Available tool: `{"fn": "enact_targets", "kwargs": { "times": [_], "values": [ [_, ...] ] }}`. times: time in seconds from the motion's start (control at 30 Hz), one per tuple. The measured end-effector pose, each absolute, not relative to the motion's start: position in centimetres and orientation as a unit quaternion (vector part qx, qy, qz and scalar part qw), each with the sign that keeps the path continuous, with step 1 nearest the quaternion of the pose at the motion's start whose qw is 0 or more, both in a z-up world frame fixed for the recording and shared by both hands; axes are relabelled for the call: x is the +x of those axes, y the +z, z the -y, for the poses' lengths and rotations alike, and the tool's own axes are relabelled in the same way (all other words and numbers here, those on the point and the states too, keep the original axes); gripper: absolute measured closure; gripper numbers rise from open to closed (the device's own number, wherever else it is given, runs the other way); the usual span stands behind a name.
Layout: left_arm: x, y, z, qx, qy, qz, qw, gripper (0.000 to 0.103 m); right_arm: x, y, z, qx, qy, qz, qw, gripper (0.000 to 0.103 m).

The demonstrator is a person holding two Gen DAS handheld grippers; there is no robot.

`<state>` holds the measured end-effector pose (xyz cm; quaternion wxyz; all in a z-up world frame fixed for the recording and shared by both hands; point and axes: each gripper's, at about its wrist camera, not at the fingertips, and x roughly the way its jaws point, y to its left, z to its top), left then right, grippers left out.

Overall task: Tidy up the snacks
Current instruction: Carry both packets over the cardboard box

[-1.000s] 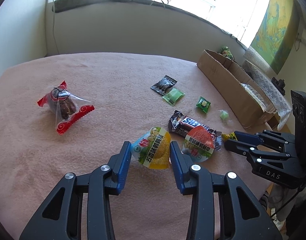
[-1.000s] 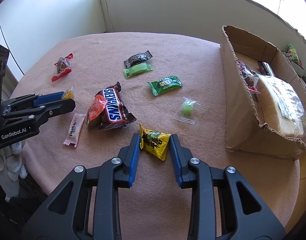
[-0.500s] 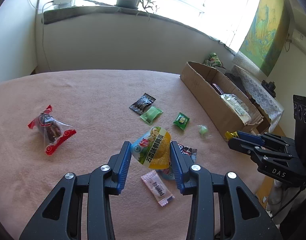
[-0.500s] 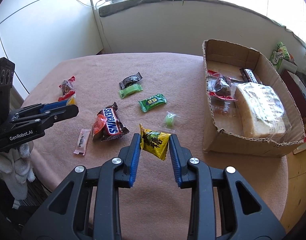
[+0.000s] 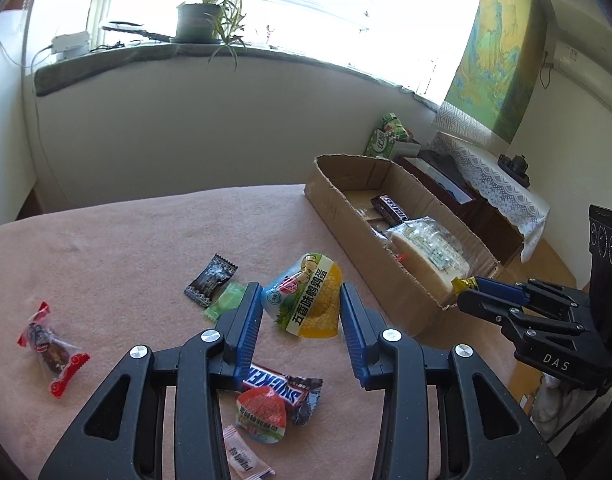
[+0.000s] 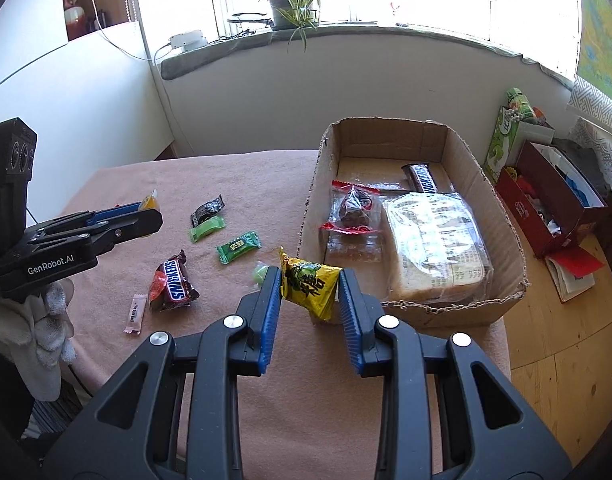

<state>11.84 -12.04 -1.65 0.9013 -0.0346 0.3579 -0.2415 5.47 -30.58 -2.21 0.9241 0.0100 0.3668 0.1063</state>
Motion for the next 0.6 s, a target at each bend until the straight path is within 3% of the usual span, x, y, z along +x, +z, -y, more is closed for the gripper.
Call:
{"fn": "enact_targets", "kwargs": {
  "times": [0.6],
  "values": [
    [18.5,-0.4,21.1,0.006,-0.284,-0.358,0.890,0.066,7.9,-3.7,32.9,0.026,0.106,-0.375,0.921,0.073]
  ]
}}
